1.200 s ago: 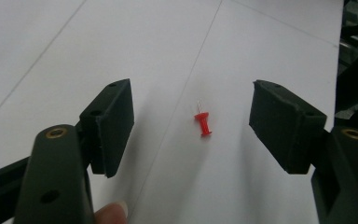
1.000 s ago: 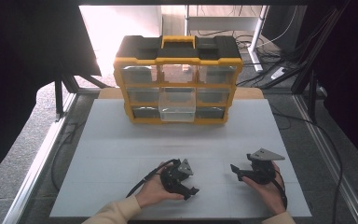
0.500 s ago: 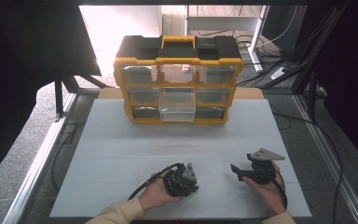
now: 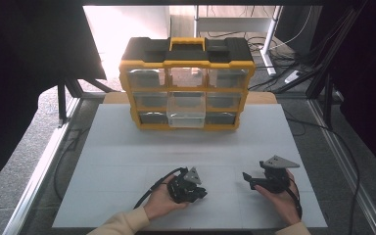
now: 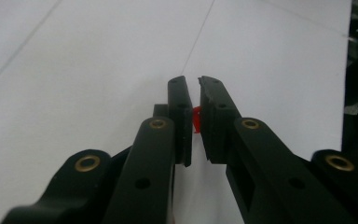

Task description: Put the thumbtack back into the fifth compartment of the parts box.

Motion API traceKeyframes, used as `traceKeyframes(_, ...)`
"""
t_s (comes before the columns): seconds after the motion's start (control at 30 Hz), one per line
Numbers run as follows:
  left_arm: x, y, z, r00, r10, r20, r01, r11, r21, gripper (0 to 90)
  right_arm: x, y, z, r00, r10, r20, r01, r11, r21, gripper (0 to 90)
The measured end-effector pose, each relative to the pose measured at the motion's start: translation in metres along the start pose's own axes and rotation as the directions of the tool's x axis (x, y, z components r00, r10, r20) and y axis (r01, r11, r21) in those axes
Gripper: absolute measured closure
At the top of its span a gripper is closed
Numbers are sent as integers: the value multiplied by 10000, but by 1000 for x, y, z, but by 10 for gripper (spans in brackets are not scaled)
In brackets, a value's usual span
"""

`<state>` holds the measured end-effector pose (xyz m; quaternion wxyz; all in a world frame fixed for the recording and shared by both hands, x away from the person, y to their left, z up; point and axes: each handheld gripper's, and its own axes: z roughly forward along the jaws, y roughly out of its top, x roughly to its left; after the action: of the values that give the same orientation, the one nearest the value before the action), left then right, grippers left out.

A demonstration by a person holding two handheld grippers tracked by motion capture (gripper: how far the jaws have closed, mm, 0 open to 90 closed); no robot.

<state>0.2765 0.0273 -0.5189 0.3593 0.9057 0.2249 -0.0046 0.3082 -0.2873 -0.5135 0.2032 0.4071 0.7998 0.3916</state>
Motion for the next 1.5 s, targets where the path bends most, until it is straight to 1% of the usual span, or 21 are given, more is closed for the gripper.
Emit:
traceKeyframes(0.17, 3, -1, -16, 9999, -167, 22, 168, 9977, -655, 827, 1, 0, -1, 10000, 0, 6, 0, 10000, -32, 187)
traceKeyframes(0.27, 6, -1, -27, 9998, -210, 68, 216, 9927, -1190, 827, 0, 0, 0, 10000, -5, 4, 5, 10000, -21, 187)
traceKeyframes(0.37, 9, -1, -36, 9995, -319, 39, 321, 9878, -1526, 827, 0, 0, 0, 10000, 15, -6, -15, 10000, -25, 186)
traceKeyframes(0.4, 10, 0, -40, 9993, -361, 44, 363, 9847, -1701, 827, 0, 0, 0, 10000, 12, -3, -12, 10000, -26, 186)
traceKeyframes(0.43, 11, 0, -42, 9992, -404, 55, 407, 9833, -1775, 827, 0, 0, 0, 10000, 10, 1, -10, 10000, -22, 186)
traceKeyframes(0.47, 13, 0, -47, 9995, -316, -4, 311, 9837, -1768, 827, 0, 0, 0, 10000, 8, 3, -8, 10000, -22, 186)
traceKeyframes(0.5, 13, 0, -48, 9989, -474, 8, 466, 9786, -2003, 827, 0, 0, 0, 10000, 3, 9, -3, 10000, -25, 187)
traceKeyframes(0.57, 15, 0, -53, 9986, -535, -17, 518, 9745, -2181, 827, 0, 0, 0, 10000, -5, 11, 5, 10000, -22, 187)
traceKeyframes(0.6, 17, 0, -56, 9981, -621, 11, 606, 9706, -2330, 827, 0, 0, 0, 10000, -19, 2, 19, 10000, -20, 186)
traceKeyframes(0.7, 20, 0, -63, 9969, -786, 62, 775, 9631, -2576, 827, 0, 0, -1, 10000, -7, 10, 7, 10000, -19, 187)
traceKeyframes(0.73, 22, 0, -65, 9965, -836, 94, 831, 9594, -2694, 827, 0, 0, -1, 10000, 8, 6, -8, 10000, -24, 187)
traceKeyframes(0.83, 24, 1, -71, 9962, -876, -27, 831, 9538, -2886, 827, -2, 0, -2, 10000, 51, 9, -51, 10000, -65, 187)
traceKeyframes(0.87, 25, 2, -73, 9959, -901, -40, 848, 9508, -2980, 827, -2, 0, -2, 10000, 78, -34, -78, 9999, -97, 187)
traceKeyframes(0.97, 27, 4, -80, 9948, -1018, 9, 968, 9440, -3153, 827, -2, -1, -3, 9999, 116, -61, -117, 9999, -118, 187)
traceKeyframes(1.07, 29, 5, -86, 9937, -1120, 59, 1075, 9356, -3363, 827, -1, -2, -5, 9999, 132, -71, -133, 9997, -191, 187)
traceKeyframes(1.17, 30, 6, -90, 9937, -1125, 9, 1058, 9316, -3479, 826, -1, -2, -5, 9999, 103, -48, -104, 9998, -177, 188)
traceKeyframes(1.2, 31, 6, -91, 9932, -1163, 30, 1097, 9281, -3558, 827, -1, -2, -5, 9999, 104, -42, -105, 9998, -164, 188)
traceKeyframes(1.27, 33, 7, -95, 9929, -1189, -10, 1105, 9253, -3627, 826, -1, -2, -5, 9999, 101, -27, -102, 9999, -140, 187)
traceKeyframes(1.4, 39, 7, -104, 9919, -1273, -38, 1161, 9161, -3838, 826, 0, -2, -5, 10000, 50, 18, -50, 9999, -112, 188)
traceKeyframes(1.43, 41, 7, -106, 9912, -1318, -97, 1177, 9136, -3891, 826, 0, -2, -4, 10000, 54, 6, -54, 10000, -82, 188)
traceKeyframes(1.5, 46, 7, -112, 9894, -1452, -10, 1325, 9055, -4030, 826, 0, -2, -4, 10000, 34, -29, -34, 10000, -82, 188)
